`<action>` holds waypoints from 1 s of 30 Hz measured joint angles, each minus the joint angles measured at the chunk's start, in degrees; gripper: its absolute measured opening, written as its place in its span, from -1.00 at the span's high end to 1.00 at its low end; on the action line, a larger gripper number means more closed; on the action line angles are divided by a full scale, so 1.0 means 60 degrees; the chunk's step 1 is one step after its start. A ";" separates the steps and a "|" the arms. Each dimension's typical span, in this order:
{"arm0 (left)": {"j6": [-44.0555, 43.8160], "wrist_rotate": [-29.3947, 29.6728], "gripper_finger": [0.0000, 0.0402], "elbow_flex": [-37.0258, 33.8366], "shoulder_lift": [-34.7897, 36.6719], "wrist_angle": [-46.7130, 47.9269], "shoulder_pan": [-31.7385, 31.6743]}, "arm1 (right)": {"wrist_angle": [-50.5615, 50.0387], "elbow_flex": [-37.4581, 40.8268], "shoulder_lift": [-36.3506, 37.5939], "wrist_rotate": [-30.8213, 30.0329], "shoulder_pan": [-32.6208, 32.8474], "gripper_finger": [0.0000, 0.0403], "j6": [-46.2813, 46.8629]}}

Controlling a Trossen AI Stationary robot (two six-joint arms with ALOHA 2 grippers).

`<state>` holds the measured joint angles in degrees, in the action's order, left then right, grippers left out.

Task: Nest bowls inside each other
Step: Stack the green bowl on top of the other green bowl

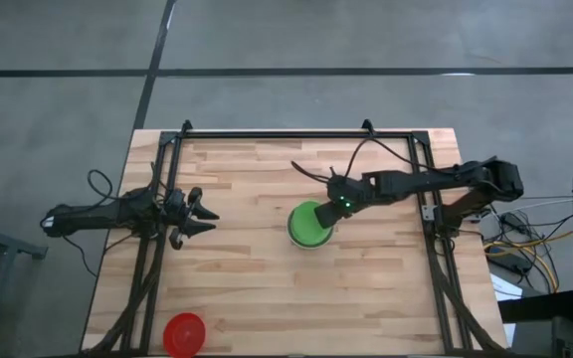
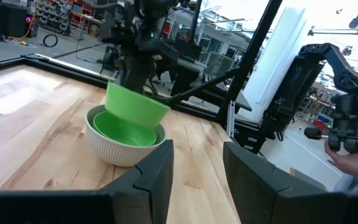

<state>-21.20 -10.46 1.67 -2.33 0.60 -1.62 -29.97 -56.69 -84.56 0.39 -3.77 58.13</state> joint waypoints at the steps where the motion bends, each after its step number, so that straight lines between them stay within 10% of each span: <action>1: 0.0002 0.0003 0.28 0.0003 0.0000 0.0003 -0.0002 | 0.0028 0.0000 -0.0099 0.0063 0.0000 0.96 0.0000; 30: 0.0002 0.0000 0.28 0.0000 0.0000 0.0000 0.0001 | -0.0150 -0.0007 -0.1064 0.0192 -0.0004 0.96 0.0095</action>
<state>-21.19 -10.46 1.67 -2.33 0.60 -1.61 -30.88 -56.73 -90.94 1.54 -3.79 58.70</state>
